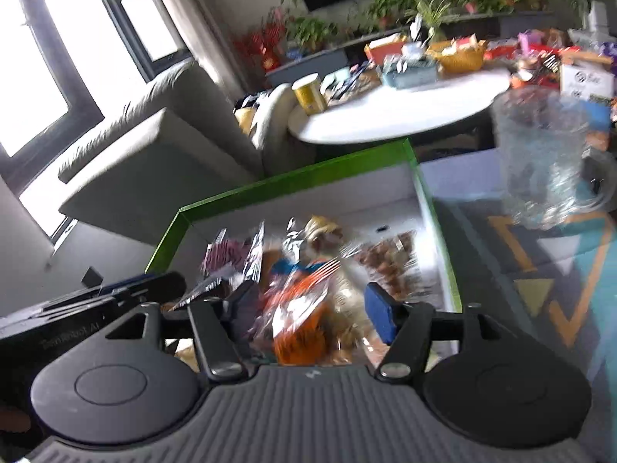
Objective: Organize snacks
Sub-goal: 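Open both grippers to drop the packets into the green box, then grasp the red candy packet with the left gripper while the right approaches the orange round packet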
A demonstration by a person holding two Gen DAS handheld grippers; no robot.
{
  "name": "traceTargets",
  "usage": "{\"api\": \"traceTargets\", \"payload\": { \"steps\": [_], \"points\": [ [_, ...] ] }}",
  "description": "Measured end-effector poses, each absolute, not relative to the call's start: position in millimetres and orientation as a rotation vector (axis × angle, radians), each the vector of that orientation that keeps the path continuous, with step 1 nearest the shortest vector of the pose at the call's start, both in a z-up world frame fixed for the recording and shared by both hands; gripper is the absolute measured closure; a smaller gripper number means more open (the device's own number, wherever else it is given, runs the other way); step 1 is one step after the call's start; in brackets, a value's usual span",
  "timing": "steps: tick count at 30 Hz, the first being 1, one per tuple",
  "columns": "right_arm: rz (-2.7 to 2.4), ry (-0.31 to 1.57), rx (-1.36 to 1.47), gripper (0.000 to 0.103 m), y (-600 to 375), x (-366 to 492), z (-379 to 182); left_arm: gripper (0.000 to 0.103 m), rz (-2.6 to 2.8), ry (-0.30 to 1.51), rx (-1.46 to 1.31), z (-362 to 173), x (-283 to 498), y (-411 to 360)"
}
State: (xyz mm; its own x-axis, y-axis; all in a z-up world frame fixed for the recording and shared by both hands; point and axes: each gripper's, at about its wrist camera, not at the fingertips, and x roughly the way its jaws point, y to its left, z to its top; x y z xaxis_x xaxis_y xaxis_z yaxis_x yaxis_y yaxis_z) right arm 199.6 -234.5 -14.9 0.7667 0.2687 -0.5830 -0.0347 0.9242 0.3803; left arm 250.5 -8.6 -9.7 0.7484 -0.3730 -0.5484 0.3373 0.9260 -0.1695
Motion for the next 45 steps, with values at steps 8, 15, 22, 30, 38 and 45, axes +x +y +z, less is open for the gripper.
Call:
{"api": "traceTargets", "payload": {
  "steps": [8,15,22,30,38,45],
  "points": [
    [0.143,0.634,0.327,0.053,-256.2,157.1,3.8,0.058,-0.368,0.575,-0.073,13.1,225.1,-1.7],
    [0.136,0.66,0.257,0.053,-255.8,120.6,-4.8,0.051,-0.373,0.536,-0.038,31.7,185.0,-8.8],
    [0.117,0.704,0.248,0.053,-262.6,91.2,-22.1,0.049,-0.428,0.59,-0.009,20.3,157.3,-29.2],
    [0.088,0.714,0.18,0.053,-264.3,73.2,-32.7,0.049,-0.484,0.737,0.003,-24.2,144.7,-66.0],
    [0.066,0.732,0.194,0.053,-276.6,75.5,-45.7,0.049,-0.458,0.802,0.018,-49.6,157.6,-83.1],
    [0.017,0.702,0.125,0.053,-273.2,79.0,-55.9,0.049,-0.428,0.831,-0.016,-63.2,171.3,-89.9]
  ]
}}
